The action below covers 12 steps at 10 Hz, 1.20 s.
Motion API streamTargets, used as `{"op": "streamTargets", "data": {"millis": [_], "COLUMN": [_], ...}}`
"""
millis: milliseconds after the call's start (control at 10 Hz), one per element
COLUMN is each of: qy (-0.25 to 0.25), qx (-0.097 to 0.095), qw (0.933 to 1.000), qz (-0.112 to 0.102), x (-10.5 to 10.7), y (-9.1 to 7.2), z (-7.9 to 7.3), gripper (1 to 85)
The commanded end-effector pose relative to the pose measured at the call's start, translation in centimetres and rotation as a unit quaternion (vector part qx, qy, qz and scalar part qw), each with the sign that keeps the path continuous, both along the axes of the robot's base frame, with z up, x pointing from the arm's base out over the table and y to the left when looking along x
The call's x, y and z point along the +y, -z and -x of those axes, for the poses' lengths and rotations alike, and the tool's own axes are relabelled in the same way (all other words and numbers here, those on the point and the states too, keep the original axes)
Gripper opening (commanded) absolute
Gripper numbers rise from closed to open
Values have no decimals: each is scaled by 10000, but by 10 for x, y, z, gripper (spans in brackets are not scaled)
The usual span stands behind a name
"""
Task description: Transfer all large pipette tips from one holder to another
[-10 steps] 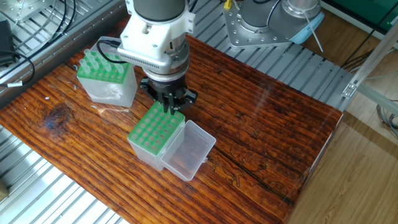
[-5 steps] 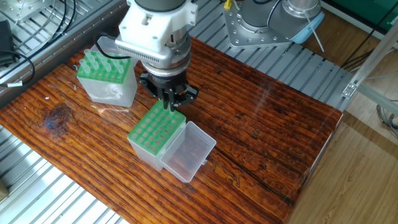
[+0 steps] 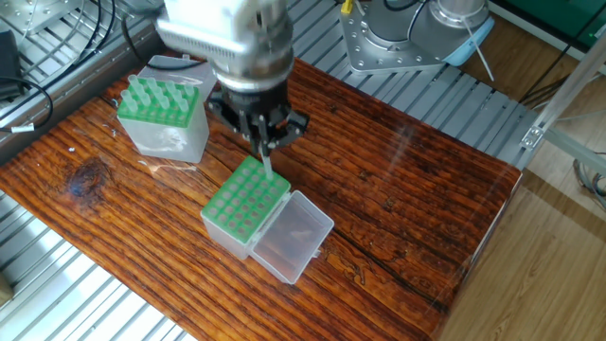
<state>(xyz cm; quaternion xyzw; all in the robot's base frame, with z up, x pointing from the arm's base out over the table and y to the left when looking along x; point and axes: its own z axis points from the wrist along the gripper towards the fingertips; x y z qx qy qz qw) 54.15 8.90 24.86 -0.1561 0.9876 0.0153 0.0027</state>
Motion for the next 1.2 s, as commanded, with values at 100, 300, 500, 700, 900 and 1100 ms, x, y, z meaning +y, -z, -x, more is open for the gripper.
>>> {"op": "streamTargets", "data": {"millis": [100, 300, 500, 700, 900, 1100], "qy": [-82, -149, -171, -202, -258, -412], "qx": [107, 91, 76, 83, 134, 144], "qw": [9997, 9998, 9998, 9998, 9996, 9990], "qz": [-216, -47, 7, -9, -49, -74], "x": [-3, -15, -19, -23, -28, -42], "y": [-38, -40, -40, -43, -52, -67], "z": [9, 7, 6, 7, 10, 12], "gripper": [53, 40, 37, 37, 37, 37]}}
